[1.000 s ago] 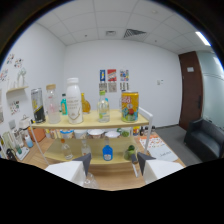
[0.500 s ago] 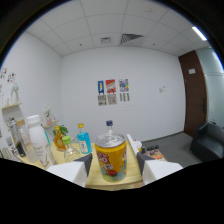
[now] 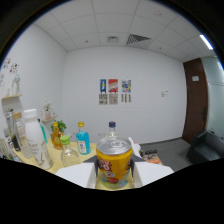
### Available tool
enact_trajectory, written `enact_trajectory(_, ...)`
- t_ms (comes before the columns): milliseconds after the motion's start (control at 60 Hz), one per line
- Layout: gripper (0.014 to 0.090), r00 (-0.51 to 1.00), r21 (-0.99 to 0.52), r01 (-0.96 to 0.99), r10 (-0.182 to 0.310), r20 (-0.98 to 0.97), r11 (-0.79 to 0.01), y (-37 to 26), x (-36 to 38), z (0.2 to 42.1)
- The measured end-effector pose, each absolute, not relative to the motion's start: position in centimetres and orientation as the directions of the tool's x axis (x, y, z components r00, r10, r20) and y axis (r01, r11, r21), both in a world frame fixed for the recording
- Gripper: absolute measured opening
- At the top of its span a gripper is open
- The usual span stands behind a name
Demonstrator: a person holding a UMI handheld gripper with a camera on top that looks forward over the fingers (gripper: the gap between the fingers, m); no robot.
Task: Make me a cup of Vodka Sunrise.
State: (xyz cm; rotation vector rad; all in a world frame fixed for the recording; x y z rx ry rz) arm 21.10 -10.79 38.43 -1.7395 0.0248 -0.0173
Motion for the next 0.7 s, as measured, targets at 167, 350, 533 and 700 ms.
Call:
enact_trajectory(167, 0.0507, 0.999, -0.991, -0.036, -0.042, -0.031, -0.131, -12.7, 20.9, 40.2)
enact_trajectory(350, 0.0507, 0.996, -0.992, -0.076, -0.046, -0.072, -0.097, -17.6, 19.5, 41.5)
enact_trajectory(533, 0.0504, 0.991, -0.98, -0.129, -0.038, -0.125, -0.151, -21.6, 16.7, 35.7)
enact_trajectory(700, 0.0505, 0.986, -0.953, -0.168, -0.03, -0.166, -0.251, -22.4, 13.6, 26.5)
